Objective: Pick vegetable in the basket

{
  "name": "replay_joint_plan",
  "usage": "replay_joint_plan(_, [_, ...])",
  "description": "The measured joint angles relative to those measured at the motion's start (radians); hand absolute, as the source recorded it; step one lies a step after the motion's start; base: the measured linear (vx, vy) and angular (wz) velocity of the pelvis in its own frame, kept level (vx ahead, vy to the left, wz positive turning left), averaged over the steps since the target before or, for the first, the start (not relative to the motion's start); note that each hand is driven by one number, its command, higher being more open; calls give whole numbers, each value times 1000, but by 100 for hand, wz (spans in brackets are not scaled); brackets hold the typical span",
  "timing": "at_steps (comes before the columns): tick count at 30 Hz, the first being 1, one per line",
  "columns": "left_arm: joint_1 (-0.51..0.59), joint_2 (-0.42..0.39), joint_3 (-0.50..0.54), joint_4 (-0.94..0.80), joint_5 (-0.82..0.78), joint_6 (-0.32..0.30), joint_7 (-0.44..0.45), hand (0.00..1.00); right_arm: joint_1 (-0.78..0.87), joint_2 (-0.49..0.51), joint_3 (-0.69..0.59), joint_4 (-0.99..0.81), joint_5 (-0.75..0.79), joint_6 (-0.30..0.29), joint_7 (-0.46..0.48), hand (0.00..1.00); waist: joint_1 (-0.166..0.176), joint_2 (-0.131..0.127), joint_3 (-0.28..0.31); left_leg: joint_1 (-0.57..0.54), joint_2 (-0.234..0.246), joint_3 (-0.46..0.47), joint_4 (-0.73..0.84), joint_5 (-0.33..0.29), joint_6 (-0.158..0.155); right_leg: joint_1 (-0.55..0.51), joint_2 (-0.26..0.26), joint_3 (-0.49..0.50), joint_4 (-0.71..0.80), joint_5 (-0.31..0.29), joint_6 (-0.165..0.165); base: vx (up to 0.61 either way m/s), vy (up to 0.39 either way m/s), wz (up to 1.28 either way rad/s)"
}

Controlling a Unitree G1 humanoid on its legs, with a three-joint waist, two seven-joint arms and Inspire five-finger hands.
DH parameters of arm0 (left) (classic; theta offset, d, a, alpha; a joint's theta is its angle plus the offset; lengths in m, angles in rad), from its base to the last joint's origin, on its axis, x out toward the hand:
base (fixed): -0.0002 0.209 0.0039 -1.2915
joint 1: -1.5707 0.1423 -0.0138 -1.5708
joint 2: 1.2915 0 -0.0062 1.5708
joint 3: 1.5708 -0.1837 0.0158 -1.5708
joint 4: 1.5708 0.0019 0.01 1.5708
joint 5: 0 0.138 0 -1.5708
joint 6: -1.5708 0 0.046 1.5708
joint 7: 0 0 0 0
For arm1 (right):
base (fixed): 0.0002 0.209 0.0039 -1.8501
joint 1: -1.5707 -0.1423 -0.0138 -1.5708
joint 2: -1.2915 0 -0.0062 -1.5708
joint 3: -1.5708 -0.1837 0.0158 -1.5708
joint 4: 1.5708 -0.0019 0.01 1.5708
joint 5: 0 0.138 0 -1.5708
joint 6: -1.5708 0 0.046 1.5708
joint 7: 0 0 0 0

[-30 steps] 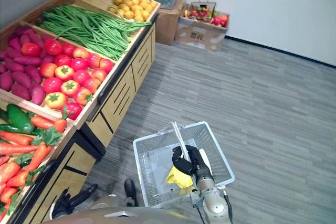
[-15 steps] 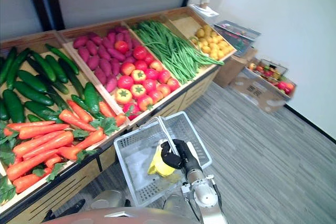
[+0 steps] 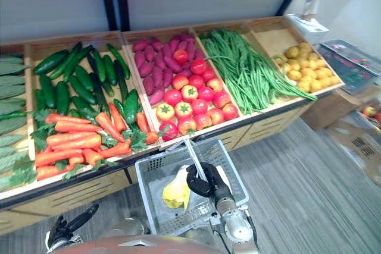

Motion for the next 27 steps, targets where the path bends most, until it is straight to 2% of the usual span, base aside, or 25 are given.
replay_joint_plan(1, [-2,0,1,0,0,0,0,100,-4,0,0,0,2,0,1,0,0,-1,-1,-11,14,1,-5,6,-8,-3,4,-14,9,-7,-6,-88,-237,131])
replay_joint_plan(3, [-1,0,22,0,-2,1,12,100,-8,15,-2,14,21,0,0,0,0,-32,-6,-29,55,30,-61,23,-11,-5,-3,-69,33,-27,-21,-98,-232,119])
replay_joint_plan(4, [1,0,37,0,-2,1,25,100,-8,33,-15,37,38,0,-7,0,-5,-49,-16,-34,91,92,-123,30,0,-5,-21,-111,32,-29,-23,-77,-202,113])
replay_joint_plan(5, [5,-1,42,0,-3,1,30,100,-8,39,-25,47,38,0,-9,0,-14,-64,-26,-36,108,135,-156,43,-2,-2,-31,-135,26,-29,-23,-50,-171,139])
replay_joint_plan(6, [5,-4,43,0,-5,1,35,100,-4,44,-54,54,38,0,-12,0,-26,-78,-35,-46,149,236,-191,73,-16,19,-45,-189,-2,-34,-33,-73,-123,125])
replay_joint_plan(8, [15,-23,45,0,-9,2,37,100,8,44,-105,60,37,0,-19,0,-40,-51,-33,-71,250,435,-174,100,-46,54,-50,-271,-21,-41,-39,-69,-48,116])
replay_joint_plan(9, [30,-25,51,0,-13,2,38,100,17,48,-107,65,37,0,-28,0,-48,-47,-39,-60,263,482,-208,133,-62,69,-52,-284,-27,-48,-32,5,14,82])
replay_joint_plan(10, [39,-25,60,0,-15,3,43,100,32,54,-110,67,39,-1,-44,0,-46,-48,-42,-34,262,523,-261,181,-80,74,-65,-286,-31,-52,-31,19,35,47])
replay_joint_plan(11, [42,-25,63,-1,-19,2,49,100,35,53,-110,68,38,-3,-49,0,-43,-49,-46,-30,258,525,-281,211,-89,74,-67,-285,-35,-54,-27,20,45,24])
replay_joint_plan(12, [47,-24,86,-1,-24,2,56,100,36,53,-111,69,38,-6,-51,0,-43,-37,-44,-25,250,512,-317,283,-110,72,-62,-274,-40,-54,-26,0,74,13])
replay_joint_plan(13, [47,-21,107,-2,-41,2,61,100,37,56,-110,75,37,-9,-52,0,-45,-40,-46,-16,243,506,-346,324,-115,77,-61,-268,-47,-55,-25,1,64,28])
replay_joint_plan(14, [44,-13,133,-5,-59,2,68,100,44,62,-110,83,37,-15,-54,0,-48,-48,-49,-7,225,497,-383,343,-111,84,-60,-255,-66,-55,-25,1,57,31])
replay_joint_plan(18, [18,-6,217,-75,-97,2,77,100,45,61,-105,101,35,-24,-56,0,-46,-49,-49,28,191,486,-496,410,-102,86,-63,-215,-89,-54,-24,22,32,27])
replay_joint_plan(19, [10,3,266,-132,-128,0,93,100,42,62,-103,105,35,-25,-59,0,-46,-48,-50,51,186,481,-548,439,-103,84,-62,-210,-91,-48,-26,28,22,9])
replay_joint_plan(21, [-4,22,328,-232,-153,-4,128,100,35,60,-104,105,33,-26,-58,0,-46,-49,-49,63,190,473,-588,464,-107,84,-53,-210,-92,-36,-18,20,-13,6])
replay_joint_plan(27, [-27,80,345,-420,-155,-37,173,100,16,48,-104,119,3,-26,-50,0,-49,-32,-57,67,210,475,-588,470,-116,84,-31,-206,-87,-33,-29,-26,-12,-1])
